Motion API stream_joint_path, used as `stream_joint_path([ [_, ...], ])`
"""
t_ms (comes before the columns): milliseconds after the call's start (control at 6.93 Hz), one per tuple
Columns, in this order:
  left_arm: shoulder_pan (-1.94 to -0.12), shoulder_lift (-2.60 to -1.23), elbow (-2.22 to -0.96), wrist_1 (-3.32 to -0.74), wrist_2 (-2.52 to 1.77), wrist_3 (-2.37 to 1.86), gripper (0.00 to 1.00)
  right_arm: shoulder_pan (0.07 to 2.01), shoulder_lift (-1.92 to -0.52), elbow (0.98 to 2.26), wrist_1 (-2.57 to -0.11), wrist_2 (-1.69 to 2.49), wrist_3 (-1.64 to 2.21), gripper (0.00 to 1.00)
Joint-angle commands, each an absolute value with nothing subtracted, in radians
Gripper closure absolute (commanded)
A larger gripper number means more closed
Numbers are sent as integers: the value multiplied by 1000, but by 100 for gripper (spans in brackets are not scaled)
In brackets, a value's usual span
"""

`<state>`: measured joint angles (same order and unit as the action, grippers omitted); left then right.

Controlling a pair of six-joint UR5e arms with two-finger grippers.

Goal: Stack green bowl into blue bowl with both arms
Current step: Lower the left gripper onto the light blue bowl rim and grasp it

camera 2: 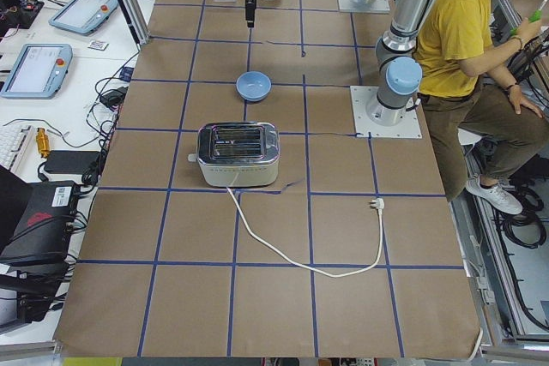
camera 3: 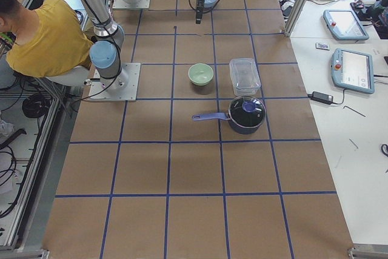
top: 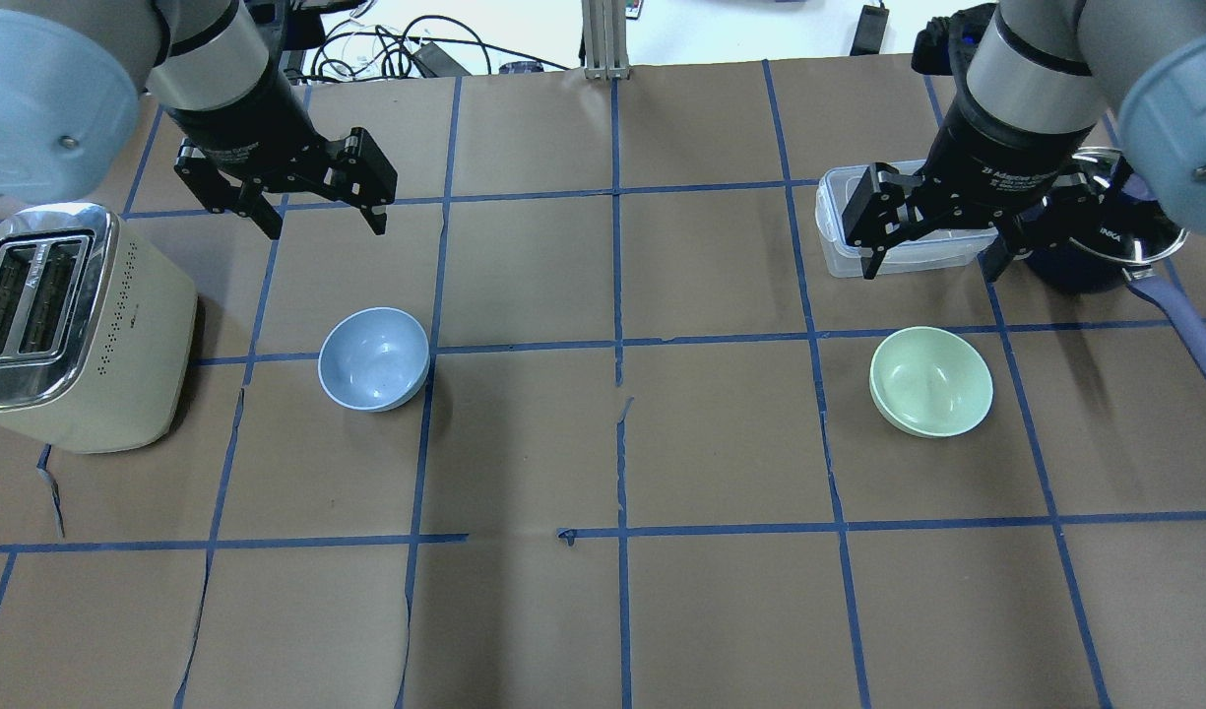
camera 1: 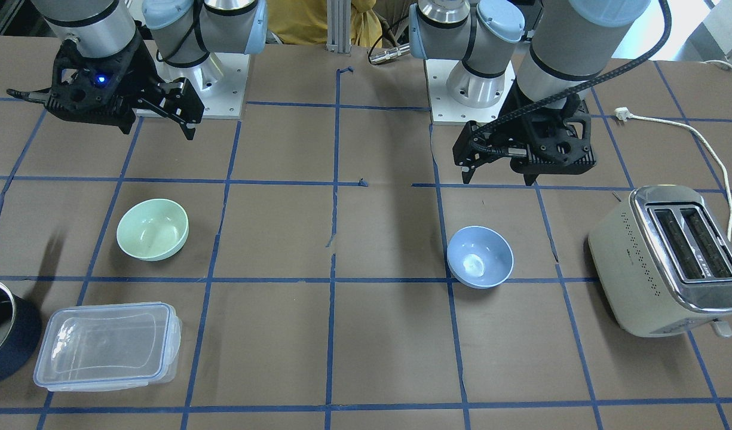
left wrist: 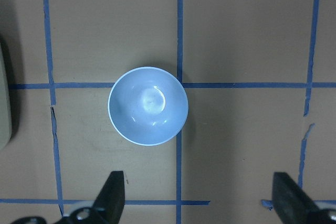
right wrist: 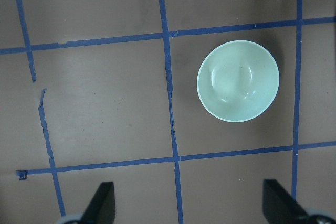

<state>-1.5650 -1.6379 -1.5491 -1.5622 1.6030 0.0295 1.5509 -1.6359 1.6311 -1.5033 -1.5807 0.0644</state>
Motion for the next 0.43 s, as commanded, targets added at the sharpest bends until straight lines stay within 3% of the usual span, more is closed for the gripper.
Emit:
stream_joint_path([
  [0,-1408,-1661,-1685,-1447,1594,164,0,1551,-1632,1634,-1503,-1592,66,0],
  [288,-1338,-1727,-1880,-1134,1595,316,0,1542,-1600,1650,-1514,-1624,69,0],
])
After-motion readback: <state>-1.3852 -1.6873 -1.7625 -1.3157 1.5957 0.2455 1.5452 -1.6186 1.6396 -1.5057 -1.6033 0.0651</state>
